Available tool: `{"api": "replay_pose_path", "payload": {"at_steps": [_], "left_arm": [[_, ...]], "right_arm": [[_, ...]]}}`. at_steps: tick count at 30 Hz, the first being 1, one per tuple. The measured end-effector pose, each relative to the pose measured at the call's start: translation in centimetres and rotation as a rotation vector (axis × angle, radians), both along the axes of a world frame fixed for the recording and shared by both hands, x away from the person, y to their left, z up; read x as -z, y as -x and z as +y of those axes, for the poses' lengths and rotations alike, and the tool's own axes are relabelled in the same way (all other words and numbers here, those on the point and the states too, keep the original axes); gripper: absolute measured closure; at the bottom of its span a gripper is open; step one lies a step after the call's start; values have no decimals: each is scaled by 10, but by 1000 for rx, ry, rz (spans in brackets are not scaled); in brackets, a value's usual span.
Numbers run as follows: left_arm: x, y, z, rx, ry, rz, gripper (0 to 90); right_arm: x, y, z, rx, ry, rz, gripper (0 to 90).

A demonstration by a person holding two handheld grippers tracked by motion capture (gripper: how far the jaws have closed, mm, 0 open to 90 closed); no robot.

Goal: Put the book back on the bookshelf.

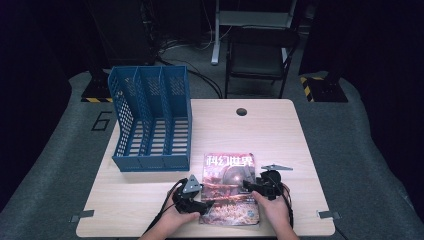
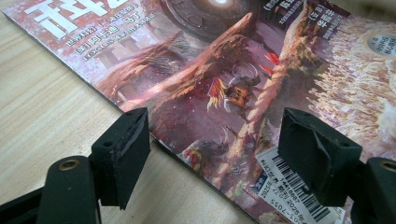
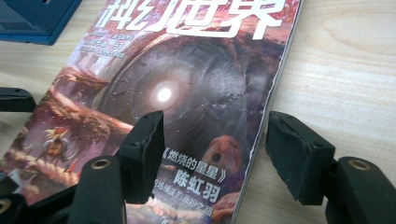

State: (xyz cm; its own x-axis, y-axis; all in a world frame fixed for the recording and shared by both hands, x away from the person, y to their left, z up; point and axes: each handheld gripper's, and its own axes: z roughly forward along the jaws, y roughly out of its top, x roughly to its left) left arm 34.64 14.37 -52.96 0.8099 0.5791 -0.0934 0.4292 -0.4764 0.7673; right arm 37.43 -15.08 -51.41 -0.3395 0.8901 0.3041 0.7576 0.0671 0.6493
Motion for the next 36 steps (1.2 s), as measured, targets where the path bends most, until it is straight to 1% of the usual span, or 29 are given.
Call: {"api": "replay_pose_path", "payload": {"at_steps": [2, 4, 6, 7, 8, 9, 11, 12, 13, 15, 16, 18, 20, 21, 23, 24, 25, 26, 28, 29, 30, 32, 36], "left_arm": [[0, 0, 0, 0, 0, 0, 250], [0, 0, 0, 1, 0, 1, 250], [0, 0, 0, 1, 0, 1, 250], [0, -1, 0, 5, -3, 1, 250], [-1, -1, 0, 12, -13, 0, 250], [-1, -1, 0, 15, -8, 9, 250], [-1, -1, 0, 16, -9, 10, 250], [-1, -1, 0, 12, -12, 1, 250], [0, -1, 0, 5, -3, 2, 250], [0, 0, 0, 3, 0, 2, 250], [0, 0, 0, 3, 0, 2, 250], [0, 0, 0, 3, 1, 1, 251], [0, 0, 0, 2, 2, 2, 251], [0, 0, 0, 2, 2, 2, 251], [0, 0, 0, 3, 1, 1, 251], [0, 0, 0, 3, 1, 1, 251], [0, 0, 0, 1, 2, 2, 251], [0, 0, 0, 1, 2, 2, 251], [0, 0, 0, 2, 2, 2, 250], [0, 0, 0, 4, 0, 1, 251], [0, 0, 0, 4, 0, 1, 251], [0, 0, 0, 2, 2, 2, 251], [0, 0, 0, 4, 1, 1, 251]], "right_arm": [[0, 0, 3, -2, -2, -1, 347], [-1, 1, 5, 6, 6, 4, 341], [-1, 1, 6, 14, -3, 12, 341], [-1, -1, 2, 26, -39, 22, 345], [-1, -1, 1, 30, -53, 27, 348], [-2, -1, 0, 35, -69, 30, 352], [-2, -1, -1, 37, -78, 30, 354], [-3, 0, -3, 38, -98, 27, 356], [-4, 0, -3, 36, -104, 21, 357], [-7, 2, -4, 41, -131, 13, 365], [-8, 2, -5, 36, -143, 1, 371], [-12, 4, -7, 33, -198, -11, 390], [-15, 5, -10, 14, -259, -32, 412], [-16, 6, -10, 7, -292, -25, 423], [-16, 6, -9, -34, -331, -9, 427], [-16, 6, -7, -47, -326, -3, 426], [-15, 6, -4, -65, -298, -6, 424], [-15, 6, 0, -70, -260, -7, 418], [-13, 6, 6, -80, -180, 12, 414], [-11, 5, 9, -85, -158, 20, 414], [-9, 4, 11, -94, -148, 29, 414], [-6, 1, 12, -96, -147, 46, 414], [-1, -5, 10, -114, -172, 74, 438]]}}
